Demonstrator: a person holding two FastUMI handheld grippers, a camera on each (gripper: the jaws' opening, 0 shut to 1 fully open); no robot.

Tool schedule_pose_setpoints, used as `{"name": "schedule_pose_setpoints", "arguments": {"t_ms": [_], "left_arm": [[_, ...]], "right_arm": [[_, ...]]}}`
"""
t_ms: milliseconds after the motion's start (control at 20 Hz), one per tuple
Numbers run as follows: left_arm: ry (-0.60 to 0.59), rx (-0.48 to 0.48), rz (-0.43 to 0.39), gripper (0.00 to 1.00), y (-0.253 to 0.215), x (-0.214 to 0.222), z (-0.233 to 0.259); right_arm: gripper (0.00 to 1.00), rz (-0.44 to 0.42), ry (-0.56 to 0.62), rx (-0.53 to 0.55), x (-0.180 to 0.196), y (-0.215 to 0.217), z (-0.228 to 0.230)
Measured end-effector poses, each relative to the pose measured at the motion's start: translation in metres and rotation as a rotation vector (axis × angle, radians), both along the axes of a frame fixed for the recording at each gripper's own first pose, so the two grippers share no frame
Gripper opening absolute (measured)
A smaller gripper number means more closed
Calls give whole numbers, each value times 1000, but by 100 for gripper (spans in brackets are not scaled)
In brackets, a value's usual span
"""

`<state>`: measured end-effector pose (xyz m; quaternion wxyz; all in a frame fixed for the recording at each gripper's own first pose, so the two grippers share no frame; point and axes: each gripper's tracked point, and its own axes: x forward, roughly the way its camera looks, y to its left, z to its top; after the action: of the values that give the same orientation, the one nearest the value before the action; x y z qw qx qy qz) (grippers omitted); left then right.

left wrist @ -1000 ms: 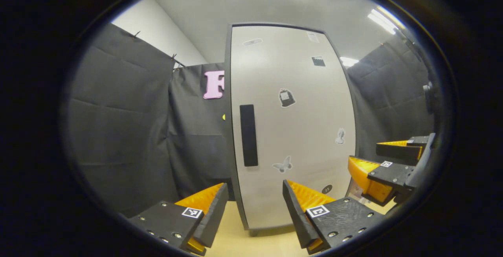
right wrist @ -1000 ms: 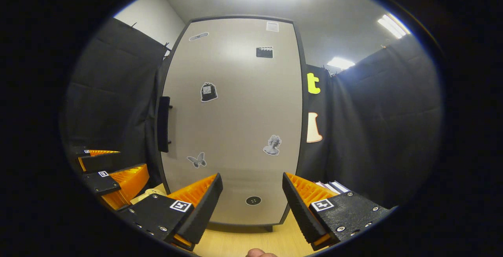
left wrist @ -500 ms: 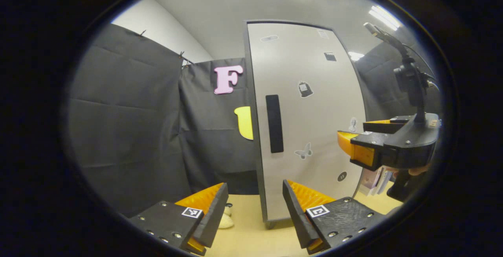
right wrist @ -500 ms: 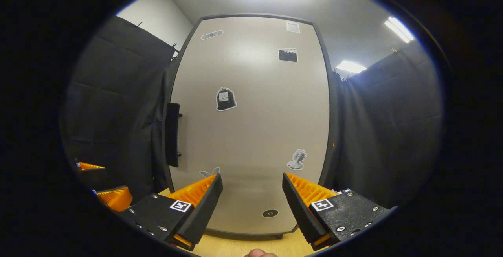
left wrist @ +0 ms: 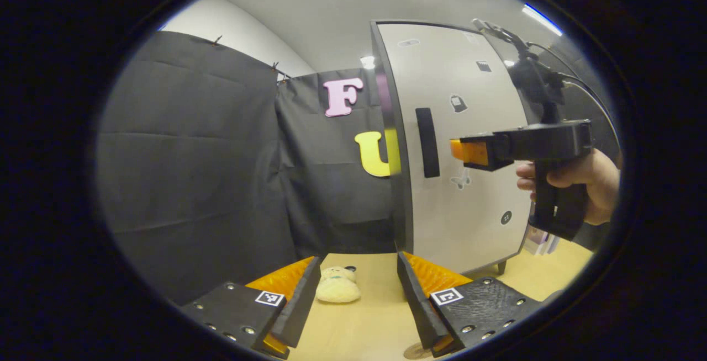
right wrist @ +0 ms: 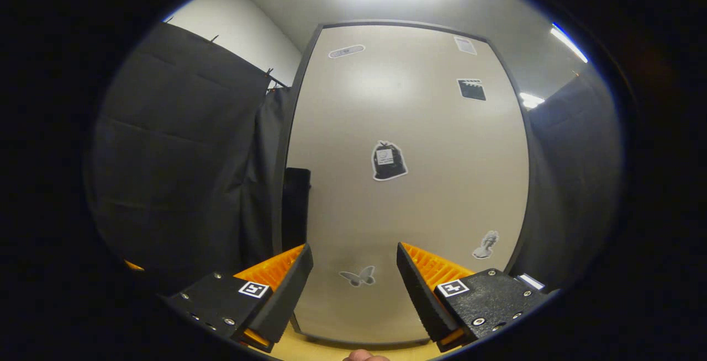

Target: Open the cabinet door with the right hand, grasp the bottle in the cabinet with the left hand and place it on the coaster, then close the cabinet door with the right hand.

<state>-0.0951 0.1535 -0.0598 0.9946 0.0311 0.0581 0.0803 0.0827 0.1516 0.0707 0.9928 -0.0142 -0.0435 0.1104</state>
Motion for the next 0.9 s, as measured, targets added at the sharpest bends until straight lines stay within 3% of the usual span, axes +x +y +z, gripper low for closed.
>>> {"name": "schedule_pose_setpoints", "arguments": {"t_ms": [50, 100, 500, 650, 750, 900], "left_arm": [[9, 6, 17, 86, 6, -6, -4], [22, 9, 36, 81, 15, -13, -9], [78, -18, 123, 80, 56, -29, -26], [73, -34, 126, 80, 56, -28, -23], [77, -36, 115, 80, 53, -31, -24], [71, -30, 99, 80, 51, -30, -21]], "right_arm": [[95, 17, 2, 2, 4, 11, -1], [95, 39, 9, 7, 9, 23, -2], [91, 54, 107, -5, 49, 60, -21], [37, 81, 117, -29, 50, 67, -25], [33, 112, 126, -76, 47, 67, -27], [29, 175, 151, -63, 43, 67, -29]]}}
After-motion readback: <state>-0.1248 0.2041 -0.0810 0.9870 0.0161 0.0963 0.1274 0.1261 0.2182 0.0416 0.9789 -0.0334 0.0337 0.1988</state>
